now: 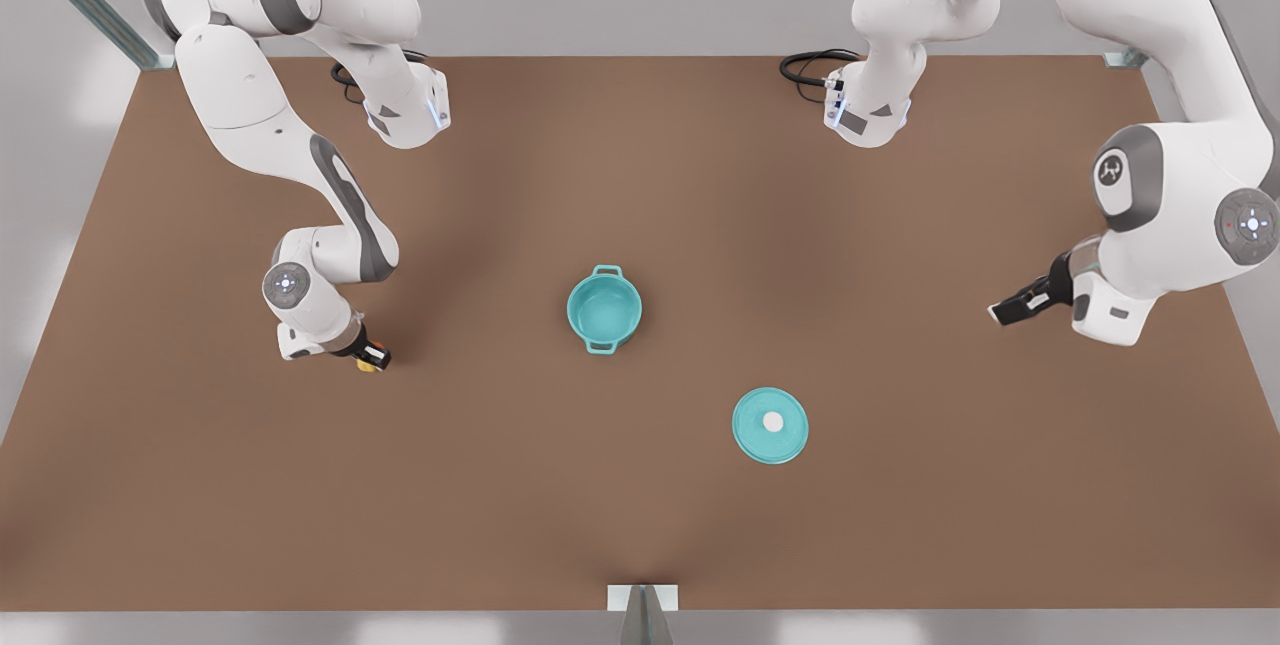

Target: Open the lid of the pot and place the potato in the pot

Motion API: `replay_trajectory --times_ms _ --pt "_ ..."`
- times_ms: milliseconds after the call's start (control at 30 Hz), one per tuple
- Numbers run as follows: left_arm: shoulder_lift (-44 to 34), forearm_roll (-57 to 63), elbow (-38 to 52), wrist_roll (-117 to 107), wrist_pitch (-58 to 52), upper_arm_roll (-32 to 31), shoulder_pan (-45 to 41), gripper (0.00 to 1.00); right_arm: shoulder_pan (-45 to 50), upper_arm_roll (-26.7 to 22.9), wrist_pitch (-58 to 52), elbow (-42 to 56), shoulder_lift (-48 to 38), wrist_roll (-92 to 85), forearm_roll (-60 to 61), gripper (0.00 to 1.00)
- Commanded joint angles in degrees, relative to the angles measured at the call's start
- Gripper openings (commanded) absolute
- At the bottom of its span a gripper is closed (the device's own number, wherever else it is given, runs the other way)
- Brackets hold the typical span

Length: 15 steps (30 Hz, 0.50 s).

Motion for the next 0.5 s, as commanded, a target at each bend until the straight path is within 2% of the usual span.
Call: replay_trajectory --times_ms 0,133,200,300,467 --pt "-0.12 -0.95 0.03 23.69 -0.67 0.12 0.22 1.00 -0.08 0.00 -0.50 0.02 -0.63 0.51 0.06 0.59" --pt "-0.47 -1.66 0.56 21.40 -1.81 -1.90 -0.57 1.00 -0.08 -0.08 -1.55 -0.25 -1.60 0.51 0.06 0.55" --pt "0.76 -1.74 0.13 21.75 3.10 -1.73 0.57 1.00 -0.08 -0.08 -2.34 -0.25 -2.22 0.59 0.15 0.55" --pt "-0.03 -1.57 -0.84 21.40 2.49 -2.08 0.49 1.00 0.00 0.18 -7.17 -0.07 -5.11 1.64 0.68 0.54" --pt "0.06 -1.04 -0.14 21.32 2.76 -1.64 0.57 1.00 6.68 1.15 -15.61 2.04 -10.13 10.08 4.28 0.54"
